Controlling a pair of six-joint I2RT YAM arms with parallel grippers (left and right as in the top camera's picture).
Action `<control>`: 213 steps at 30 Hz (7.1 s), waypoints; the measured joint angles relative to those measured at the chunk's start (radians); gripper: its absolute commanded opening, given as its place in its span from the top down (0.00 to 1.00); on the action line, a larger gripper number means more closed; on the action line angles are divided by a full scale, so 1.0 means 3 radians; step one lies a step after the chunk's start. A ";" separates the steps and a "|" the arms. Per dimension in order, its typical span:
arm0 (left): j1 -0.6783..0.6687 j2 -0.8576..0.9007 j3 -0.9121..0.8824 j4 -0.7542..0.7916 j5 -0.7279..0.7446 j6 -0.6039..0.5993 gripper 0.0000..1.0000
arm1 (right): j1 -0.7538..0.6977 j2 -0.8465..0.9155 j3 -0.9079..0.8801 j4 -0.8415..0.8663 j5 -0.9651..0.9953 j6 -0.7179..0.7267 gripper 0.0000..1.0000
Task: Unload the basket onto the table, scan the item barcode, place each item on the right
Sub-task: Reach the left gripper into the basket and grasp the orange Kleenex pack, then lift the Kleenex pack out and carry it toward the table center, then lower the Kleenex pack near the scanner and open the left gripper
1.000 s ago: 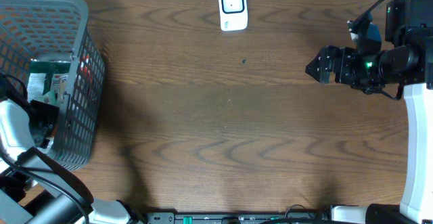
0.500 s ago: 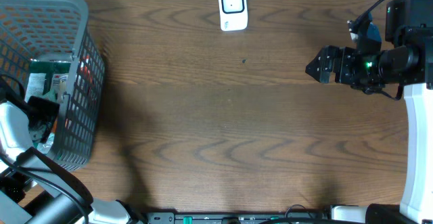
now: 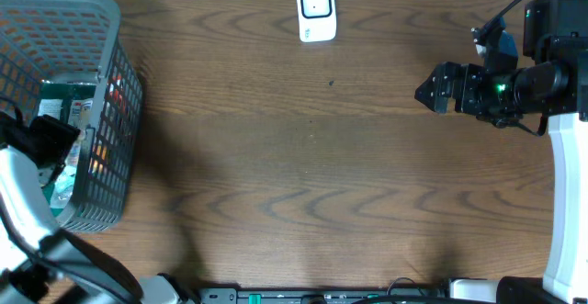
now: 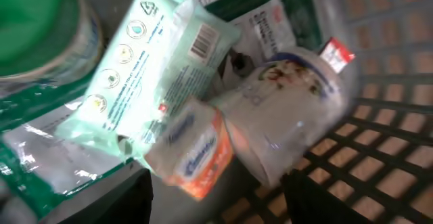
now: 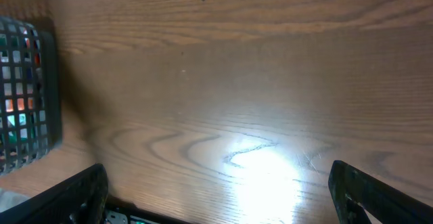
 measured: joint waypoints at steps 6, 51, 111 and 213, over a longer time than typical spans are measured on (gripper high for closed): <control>-0.0005 -0.0011 0.0000 -0.0170 -0.0128 0.0013 0.37 | 0.0000 0.0000 0.0000 0.0000 0.0000 -0.0001 0.01; -0.0341 0.0052 -0.0918 0.0949 -0.0188 -0.0103 0.93 | 0.0000 0.0000 0.0000 0.0000 0.0000 0.0000 0.01; -0.4866 0.1754 0.1479 -0.0568 -0.2065 -0.0076 0.92 | 0.0000 0.0000 0.0001 0.0000 0.0000 0.0010 0.01; -0.3901 -0.0426 0.1039 -0.0285 -0.2052 0.0437 0.40 | 0.0000 0.0000 0.0001 0.0000 0.0001 0.0010 0.01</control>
